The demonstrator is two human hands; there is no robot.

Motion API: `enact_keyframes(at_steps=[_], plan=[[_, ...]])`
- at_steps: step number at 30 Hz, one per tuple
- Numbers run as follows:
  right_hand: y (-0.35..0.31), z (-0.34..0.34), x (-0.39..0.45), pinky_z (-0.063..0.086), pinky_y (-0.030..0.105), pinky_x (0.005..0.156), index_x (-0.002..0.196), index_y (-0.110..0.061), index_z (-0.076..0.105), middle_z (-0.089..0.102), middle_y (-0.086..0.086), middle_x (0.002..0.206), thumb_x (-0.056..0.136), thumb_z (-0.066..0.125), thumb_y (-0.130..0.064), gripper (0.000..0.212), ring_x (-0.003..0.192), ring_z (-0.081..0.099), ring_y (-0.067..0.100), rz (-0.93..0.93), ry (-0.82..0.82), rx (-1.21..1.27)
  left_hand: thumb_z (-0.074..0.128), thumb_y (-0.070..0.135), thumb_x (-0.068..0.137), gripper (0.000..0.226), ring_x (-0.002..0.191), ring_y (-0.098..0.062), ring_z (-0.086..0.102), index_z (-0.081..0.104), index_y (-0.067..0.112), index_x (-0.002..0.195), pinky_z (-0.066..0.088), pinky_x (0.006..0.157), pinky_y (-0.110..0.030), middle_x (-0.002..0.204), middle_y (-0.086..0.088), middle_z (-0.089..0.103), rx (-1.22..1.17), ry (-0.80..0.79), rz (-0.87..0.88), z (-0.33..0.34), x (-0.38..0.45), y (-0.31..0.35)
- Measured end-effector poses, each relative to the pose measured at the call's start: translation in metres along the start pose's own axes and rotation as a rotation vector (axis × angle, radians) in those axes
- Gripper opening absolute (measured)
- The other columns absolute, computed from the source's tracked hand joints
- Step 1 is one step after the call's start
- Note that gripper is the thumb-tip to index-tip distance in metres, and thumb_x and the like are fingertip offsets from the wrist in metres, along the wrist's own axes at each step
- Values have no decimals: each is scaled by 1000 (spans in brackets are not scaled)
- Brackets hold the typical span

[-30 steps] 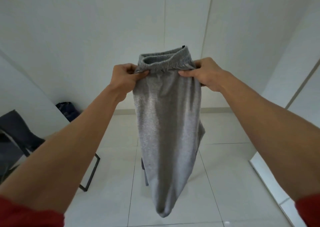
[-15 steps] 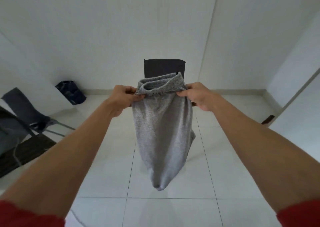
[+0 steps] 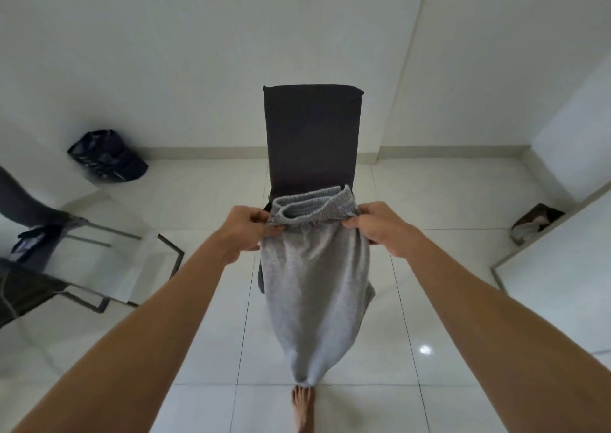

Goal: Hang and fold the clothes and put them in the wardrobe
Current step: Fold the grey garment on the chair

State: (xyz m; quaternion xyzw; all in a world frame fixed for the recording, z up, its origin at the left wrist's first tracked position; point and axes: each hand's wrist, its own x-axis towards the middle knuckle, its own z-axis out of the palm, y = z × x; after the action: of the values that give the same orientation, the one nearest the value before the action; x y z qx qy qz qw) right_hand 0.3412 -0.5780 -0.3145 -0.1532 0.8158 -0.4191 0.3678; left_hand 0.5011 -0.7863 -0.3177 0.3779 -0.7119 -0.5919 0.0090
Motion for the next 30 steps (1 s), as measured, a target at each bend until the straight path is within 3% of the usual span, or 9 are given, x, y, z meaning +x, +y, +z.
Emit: enact_keyframes(at_steps=[2,6,9,14,19,22,25,27,30], plan=[[4,1,38,51,50,99,95,-14,72,72,9,103,86,69,-14,9,99,68,27,43,-11,-11,83,11,78,27,76,-16,64,71,-2,97,51,57,-24,83,-6,68,29,-29,-49,3,41,-4],[12,5,132,52,52,98,98,-9,72,72,17,105,85,66,-13,15,99,68,32,127,-15,-32,85,11,76,19,76,-19,56,68,5,83,48,57,-25,79,-7,60,90,-49,-130,10,145,-17],[24,10,219,52,55,97,102,-3,70,70,22,110,84,63,-15,23,102,67,37,178,16,-13,85,9,75,23,76,-18,58,69,0,89,48,58,-22,79,-6,60,108,-23,-151,21,234,-30],[45,18,323,55,50,93,102,-15,64,69,13,106,91,57,-19,13,97,67,31,190,99,-14,86,8,75,22,70,-20,62,67,5,84,57,72,-32,73,-6,64,60,28,-133,40,342,-49],[70,27,408,49,26,60,106,-22,56,61,1,91,97,52,-20,10,75,59,15,189,206,-64,84,24,78,18,77,-19,70,70,14,79,60,76,-31,79,-1,72,108,156,-144,66,426,-76],[87,36,444,45,27,53,113,-17,59,62,3,93,97,47,-17,20,73,59,17,201,276,-104,81,29,80,22,82,-19,69,72,11,87,59,79,-32,84,0,72,132,222,-124,83,462,-88],[106,47,471,51,32,70,134,-15,54,63,12,120,98,46,-21,37,88,62,25,212,336,-117,77,33,83,31,84,-16,63,69,7,98,55,80,-27,81,5,64,170,236,-130,97,490,-100],[118,54,483,53,33,80,144,-17,47,61,13,129,101,46,-26,43,101,63,30,181,335,-155,76,35,84,44,99,-17,61,63,12,120,53,90,-29,103,3,65,184,173,-145,106,502,-110],[137,61,488,47,37,98,147,-19,44,57,11,139,102,47,-32,47,123,57,33,154,307,-225,74,32,86,78,121,-21,56,36,12,150,49,99,-28,138,-4,56,161,66,-179,116,506,-128]])
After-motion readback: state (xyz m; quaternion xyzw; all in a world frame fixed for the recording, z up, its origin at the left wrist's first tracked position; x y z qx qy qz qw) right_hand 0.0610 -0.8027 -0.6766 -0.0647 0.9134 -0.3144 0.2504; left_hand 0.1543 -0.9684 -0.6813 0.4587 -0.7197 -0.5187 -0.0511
